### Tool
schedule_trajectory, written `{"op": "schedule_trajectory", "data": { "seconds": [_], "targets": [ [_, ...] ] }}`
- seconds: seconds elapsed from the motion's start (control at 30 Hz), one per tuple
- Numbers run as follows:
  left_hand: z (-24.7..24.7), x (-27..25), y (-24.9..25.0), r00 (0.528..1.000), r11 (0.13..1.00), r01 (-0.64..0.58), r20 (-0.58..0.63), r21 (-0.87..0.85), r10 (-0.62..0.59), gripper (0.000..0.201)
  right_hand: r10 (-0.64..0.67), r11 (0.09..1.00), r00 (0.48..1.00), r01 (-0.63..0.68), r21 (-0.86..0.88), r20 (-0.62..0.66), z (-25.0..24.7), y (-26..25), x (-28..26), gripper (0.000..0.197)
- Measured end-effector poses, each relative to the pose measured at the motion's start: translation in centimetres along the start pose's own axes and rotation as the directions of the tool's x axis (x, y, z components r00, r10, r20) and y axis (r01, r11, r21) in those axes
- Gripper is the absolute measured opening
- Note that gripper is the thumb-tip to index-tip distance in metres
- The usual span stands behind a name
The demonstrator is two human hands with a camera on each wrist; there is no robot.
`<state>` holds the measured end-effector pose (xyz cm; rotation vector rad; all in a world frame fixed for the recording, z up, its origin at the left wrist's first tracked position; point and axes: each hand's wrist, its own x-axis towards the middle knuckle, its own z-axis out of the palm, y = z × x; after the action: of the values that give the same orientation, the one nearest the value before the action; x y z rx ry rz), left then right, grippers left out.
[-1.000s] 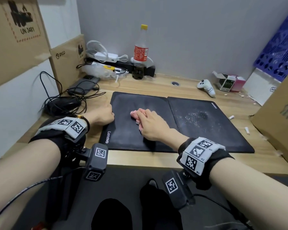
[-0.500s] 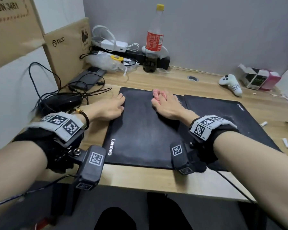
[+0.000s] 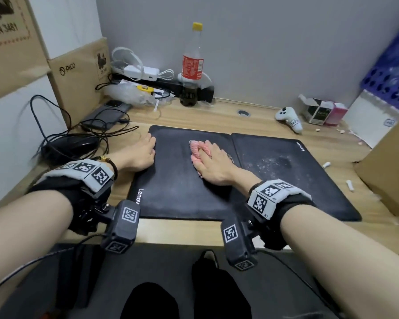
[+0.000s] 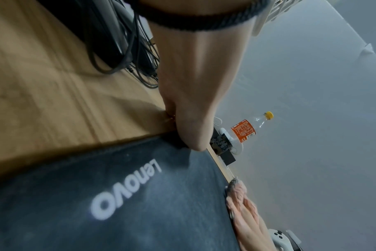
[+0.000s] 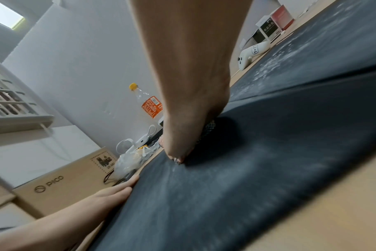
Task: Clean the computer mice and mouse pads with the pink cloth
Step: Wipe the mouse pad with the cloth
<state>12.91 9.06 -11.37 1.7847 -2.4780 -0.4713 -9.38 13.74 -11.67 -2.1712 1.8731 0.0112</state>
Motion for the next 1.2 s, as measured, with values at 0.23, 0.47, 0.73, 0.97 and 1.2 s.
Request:
{"op": "schedule_trajectory", "data": {
  "seconds": [0.23, 0.47, 0.73, 0.97, 1.2],
  "targets": [
    [0.0, -0.5, 0.3, 0.999, 0.998, 0.043, -0.019, -0.052, -0.044, 0.02, 0.014, 1.0, 0.997, -0.016, 0.023, 0.08, 0.5, 1.9, -5.9, 0.063],
    [-0.4, 0.5, -1.2, 0.998, 0.999, 0.007, 0.064, -0.037, -0.004, 0.026, 0.169, 0.985, 0.983, -0.171, -0.024, -0.078, -0.9, 3.7, 1.5, 0.061],
    [-0.9, 0.2, -2.8, 0.986, 0.996, -0.08, 0.141, -0.047, 0.085, 0.059, -0.09, 0.996, 0.996, 0.09, -0.012, -0.027, 1.0, -6.8, 7.1, 0.058],
    [-0.6, 0.3, -2.2, 0.999, 1.0, -0.014, 0.041, -0.022, 0.015, 0.052, -0.26, 0.965, 0.966, 0.259, -0.05, -0.012, 1.4, -4.9, 2.7, 0.056],
    [-0.6, 0.2, -2.8, 0.998, 0.999, 0.017, 0.065, -0.035, -0.015, 0.055, -0.113, 0.984, 0.993, 0.111, -0.142, -0.01, 0.2, 3.4, 1.0, 0.069]
  ]
}}
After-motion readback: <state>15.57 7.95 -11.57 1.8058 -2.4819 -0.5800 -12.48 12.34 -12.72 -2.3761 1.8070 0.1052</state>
